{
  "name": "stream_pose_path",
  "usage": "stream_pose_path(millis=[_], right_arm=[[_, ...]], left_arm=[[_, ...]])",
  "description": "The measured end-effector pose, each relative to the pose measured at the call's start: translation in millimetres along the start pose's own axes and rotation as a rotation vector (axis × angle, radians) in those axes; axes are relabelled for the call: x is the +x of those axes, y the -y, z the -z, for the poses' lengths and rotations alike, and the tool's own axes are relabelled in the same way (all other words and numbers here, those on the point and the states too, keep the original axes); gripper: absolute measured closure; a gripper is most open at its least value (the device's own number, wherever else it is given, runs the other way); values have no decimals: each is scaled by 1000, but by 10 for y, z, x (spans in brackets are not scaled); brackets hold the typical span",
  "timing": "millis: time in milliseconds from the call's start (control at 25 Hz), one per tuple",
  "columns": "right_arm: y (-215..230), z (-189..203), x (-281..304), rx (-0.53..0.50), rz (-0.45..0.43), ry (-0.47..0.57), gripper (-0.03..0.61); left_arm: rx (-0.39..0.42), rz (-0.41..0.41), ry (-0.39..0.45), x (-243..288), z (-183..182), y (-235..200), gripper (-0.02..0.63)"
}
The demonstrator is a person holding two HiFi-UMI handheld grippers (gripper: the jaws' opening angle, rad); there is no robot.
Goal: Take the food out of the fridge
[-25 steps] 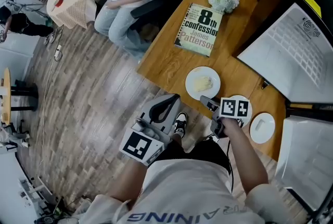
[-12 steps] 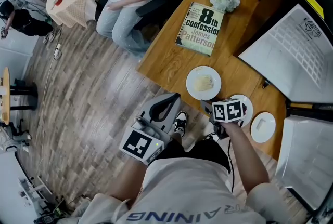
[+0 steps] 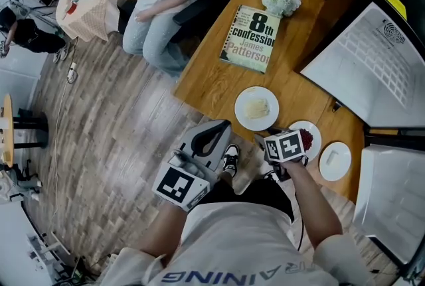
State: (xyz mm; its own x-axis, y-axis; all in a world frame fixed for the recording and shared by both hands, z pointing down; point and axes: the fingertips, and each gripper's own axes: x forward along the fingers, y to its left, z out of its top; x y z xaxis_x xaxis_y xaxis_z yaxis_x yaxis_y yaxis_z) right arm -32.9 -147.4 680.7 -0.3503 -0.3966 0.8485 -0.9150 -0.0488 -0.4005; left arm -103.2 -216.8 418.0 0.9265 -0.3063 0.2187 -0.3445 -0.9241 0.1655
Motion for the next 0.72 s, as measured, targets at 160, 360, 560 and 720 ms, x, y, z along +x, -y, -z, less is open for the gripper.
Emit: stream_pose_path(millis=[160, 360, 560, 720], right_arm=[[-6, -37, -144, 72, -19, 69, 376], [-6, -311, -630, 136, -32, 278, 437], [145, -636, -1401, 163, 13, 560, 548], [255, -707, -1976, 161, 61, 723, 557]], left_arm=[[8, 22, 1, 56, -19, 20, 606], [19, 74, 15, 187, -93, 113, 607], [44, 153, 40, 393, -238, 342, 607], [60, 200, 54, 529, -343, 540, 607]])
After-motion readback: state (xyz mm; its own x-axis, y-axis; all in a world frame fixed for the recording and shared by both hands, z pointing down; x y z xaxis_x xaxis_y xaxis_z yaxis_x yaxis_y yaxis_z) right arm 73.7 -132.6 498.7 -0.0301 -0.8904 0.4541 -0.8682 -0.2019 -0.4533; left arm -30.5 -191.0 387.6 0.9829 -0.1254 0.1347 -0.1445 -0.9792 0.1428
